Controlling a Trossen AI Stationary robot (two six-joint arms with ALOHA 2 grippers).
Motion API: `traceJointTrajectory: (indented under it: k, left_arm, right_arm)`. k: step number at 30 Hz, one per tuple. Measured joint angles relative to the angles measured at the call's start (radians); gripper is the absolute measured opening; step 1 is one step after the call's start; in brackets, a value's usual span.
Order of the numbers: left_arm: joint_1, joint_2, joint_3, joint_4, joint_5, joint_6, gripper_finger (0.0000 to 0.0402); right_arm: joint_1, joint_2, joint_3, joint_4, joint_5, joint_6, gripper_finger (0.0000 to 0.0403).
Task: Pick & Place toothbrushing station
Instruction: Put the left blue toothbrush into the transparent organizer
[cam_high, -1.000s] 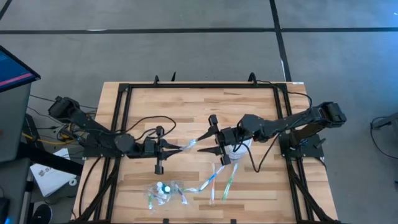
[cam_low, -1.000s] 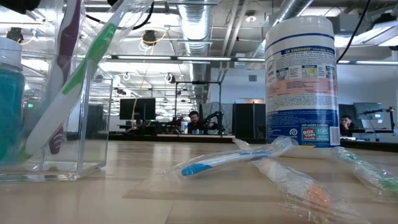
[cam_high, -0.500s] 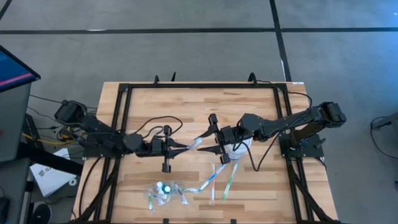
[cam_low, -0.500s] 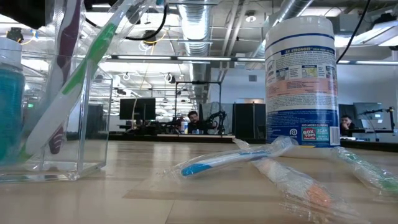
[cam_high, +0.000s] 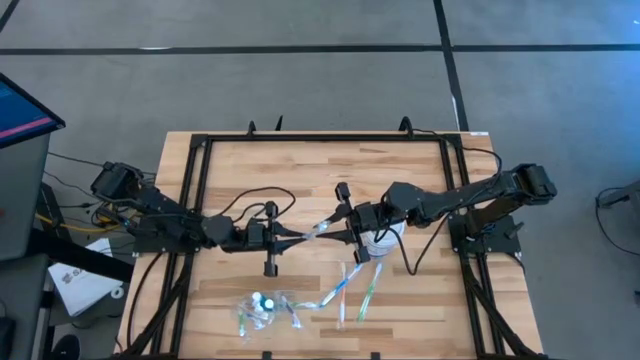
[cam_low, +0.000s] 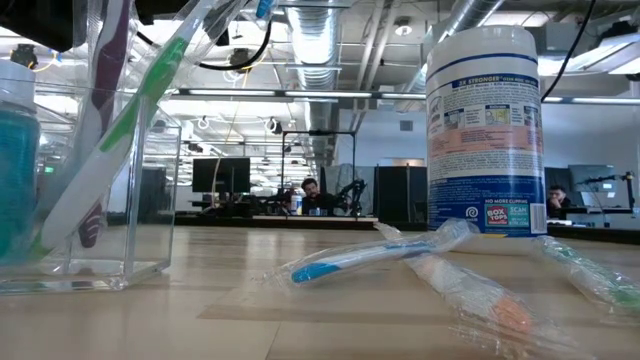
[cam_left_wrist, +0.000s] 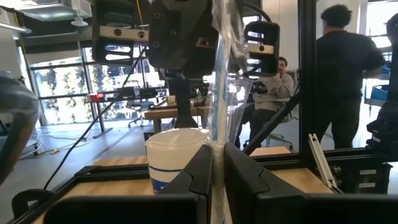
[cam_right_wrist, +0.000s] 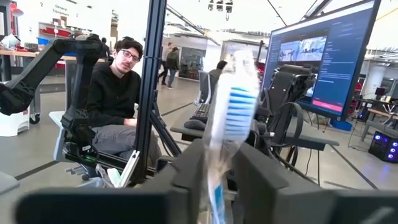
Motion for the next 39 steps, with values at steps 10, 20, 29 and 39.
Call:
traceJointTrajectory:
  k: [10,20,29,39]
  left_arm:
    - [0.016,0.0,0.0,-0.002,0.0,0.001,0.0049]
    - [-0.003,-0.061,0.0,-0.001,-0.002,-0.001,0.0068]
    - [-0.015,-0.125,0.0,-0.078,-0.001,-0.001,0.0086]
    - [-0.015,-0.126,0.086,-0.274,-0.005,-0.029,0.0119]
  right_arm:
    - [0.008,0.0,0.0,-0.01,0.0,-0.03,0.0006]
    - [0.008,0.0,0.001,-0.045,0.0,-0.026,0.0003]
    - [0.008,0.0,0.001,-0.051,0.0,-0.009,0.0001]
    - [0.008,0.0,0.001,-0.082,0.008,0.009,0.0]
